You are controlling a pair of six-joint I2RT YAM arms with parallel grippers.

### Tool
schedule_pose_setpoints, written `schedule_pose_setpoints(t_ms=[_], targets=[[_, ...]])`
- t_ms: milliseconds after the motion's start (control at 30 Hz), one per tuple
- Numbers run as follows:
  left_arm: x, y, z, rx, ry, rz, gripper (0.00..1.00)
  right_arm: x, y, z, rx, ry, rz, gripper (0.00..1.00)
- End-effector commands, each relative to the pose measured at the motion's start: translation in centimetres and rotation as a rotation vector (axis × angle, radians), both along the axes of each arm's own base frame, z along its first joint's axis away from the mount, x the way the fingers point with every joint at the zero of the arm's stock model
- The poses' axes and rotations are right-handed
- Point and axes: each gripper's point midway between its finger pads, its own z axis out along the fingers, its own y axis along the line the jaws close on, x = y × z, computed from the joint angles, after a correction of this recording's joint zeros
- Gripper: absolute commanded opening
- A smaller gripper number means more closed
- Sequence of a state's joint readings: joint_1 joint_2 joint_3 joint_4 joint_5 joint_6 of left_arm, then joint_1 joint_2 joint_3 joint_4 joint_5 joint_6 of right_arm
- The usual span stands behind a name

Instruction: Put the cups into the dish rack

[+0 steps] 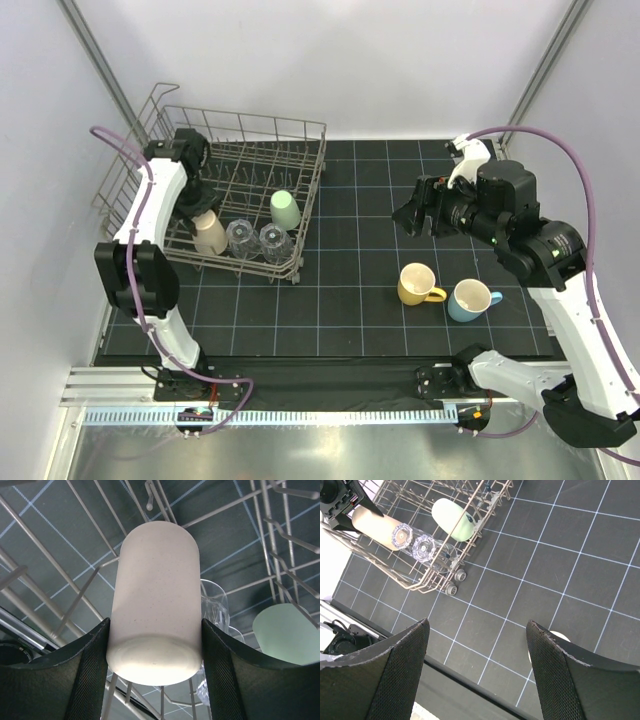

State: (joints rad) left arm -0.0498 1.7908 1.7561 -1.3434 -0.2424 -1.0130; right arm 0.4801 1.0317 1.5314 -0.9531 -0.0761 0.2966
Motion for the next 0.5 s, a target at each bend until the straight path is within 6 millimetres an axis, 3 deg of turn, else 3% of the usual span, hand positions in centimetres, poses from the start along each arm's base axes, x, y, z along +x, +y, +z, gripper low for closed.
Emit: schedule_pose_setpoints(t_ms=[0, 133, 267, 333, 433, 467], targets=[[-0.45, 0.52, -0.94, 0.013, 0.04, 0.013, 0.16, 0.15, -0.37, 0.15, -0.006, -0.015, -0.011, 0.79], [-0.44, 0.66, -1.51, 0.019, 0.047, 0.014, 0.3, -0.01, -0.43, 0.16, -0.005, -0.016, -0.012, 0.78], [-0.49, 0.84, -1.83, 0.02, 0.054, 0.011, 0.54, -0.04, -0.52, 0.08, -0.004, -0.012, -0.016, 0.78], [-0.54, 0.88, -1.85, 0.019, 0.053, 0.009, 0.6, -0.05, -0.48, 0.01, -0.004, -0.009, -0.015, 0.79], [-0.67, 0.97, -1.8, 0.021, 0.057, 0.008, 0.8, -0.09, -0.39, -0.1, 0.0, -0.003, -0.013, 0.79], [-0.72, 0.97, -1.77, 0.021, 0.059, 0.008, 0.91, -0.12, -0.34, -0.16, 0.0, -0.001, -0.01, 0.79]])
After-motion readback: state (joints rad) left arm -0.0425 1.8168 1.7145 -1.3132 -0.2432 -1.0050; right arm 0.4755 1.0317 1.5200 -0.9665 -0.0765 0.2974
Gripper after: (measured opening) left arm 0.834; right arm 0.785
